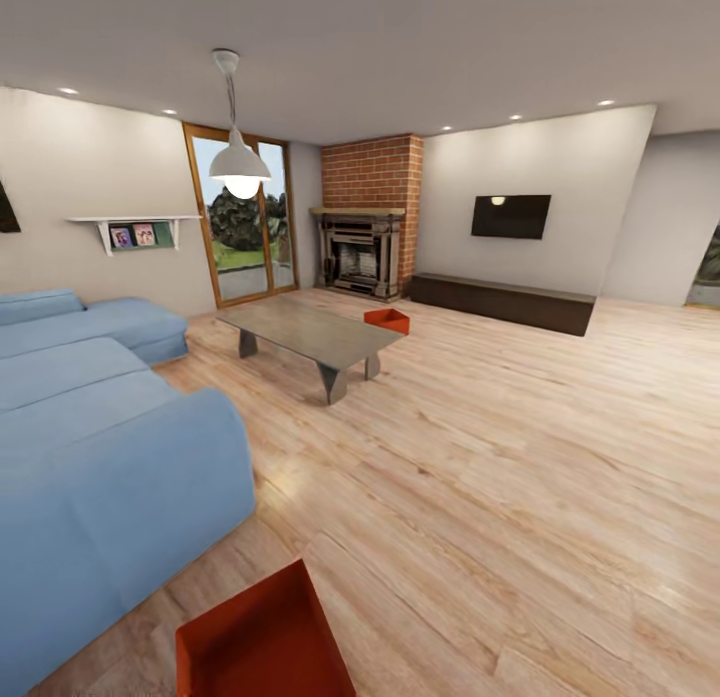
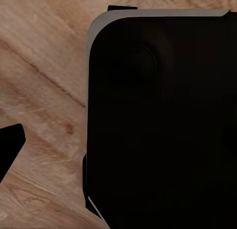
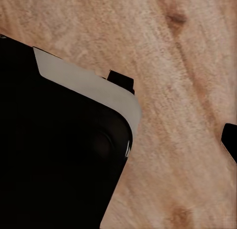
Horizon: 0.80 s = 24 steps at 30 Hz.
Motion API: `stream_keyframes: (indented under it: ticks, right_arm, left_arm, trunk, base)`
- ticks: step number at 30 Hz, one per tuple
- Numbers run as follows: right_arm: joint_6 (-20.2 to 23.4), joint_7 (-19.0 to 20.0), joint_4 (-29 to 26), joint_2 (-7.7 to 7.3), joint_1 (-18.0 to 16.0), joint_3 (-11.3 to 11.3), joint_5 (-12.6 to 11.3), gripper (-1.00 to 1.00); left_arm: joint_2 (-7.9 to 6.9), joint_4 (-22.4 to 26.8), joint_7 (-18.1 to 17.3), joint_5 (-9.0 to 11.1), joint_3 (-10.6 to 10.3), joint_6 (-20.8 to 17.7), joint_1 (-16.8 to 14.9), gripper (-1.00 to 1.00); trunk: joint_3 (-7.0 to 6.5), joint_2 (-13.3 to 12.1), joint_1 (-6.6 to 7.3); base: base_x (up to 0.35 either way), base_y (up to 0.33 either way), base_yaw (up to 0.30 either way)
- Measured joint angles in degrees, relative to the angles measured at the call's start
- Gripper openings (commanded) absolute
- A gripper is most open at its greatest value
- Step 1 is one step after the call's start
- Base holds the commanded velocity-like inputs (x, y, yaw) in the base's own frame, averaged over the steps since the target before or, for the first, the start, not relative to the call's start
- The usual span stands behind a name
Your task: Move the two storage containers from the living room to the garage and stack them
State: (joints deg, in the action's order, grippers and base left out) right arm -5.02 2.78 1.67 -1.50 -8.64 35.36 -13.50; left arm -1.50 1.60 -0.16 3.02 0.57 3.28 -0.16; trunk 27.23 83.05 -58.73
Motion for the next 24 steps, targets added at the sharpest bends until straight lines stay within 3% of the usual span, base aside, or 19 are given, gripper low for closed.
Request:
stream_keyframes:
  ticks: [24]
  right_arm:
    - [0.0, 0.0, 0.0, -0.01, 0.0, 0.0, 0.0, 1.0]
  left_arm:
    - [0.01, 0.0, 0.0, 0.0, 0.0, 0.0, 0.0, 1.0]
  trunk:
    - [0.0, 0.0, 0.0]
  base:
    - [0.001, 0.0, 0.273]
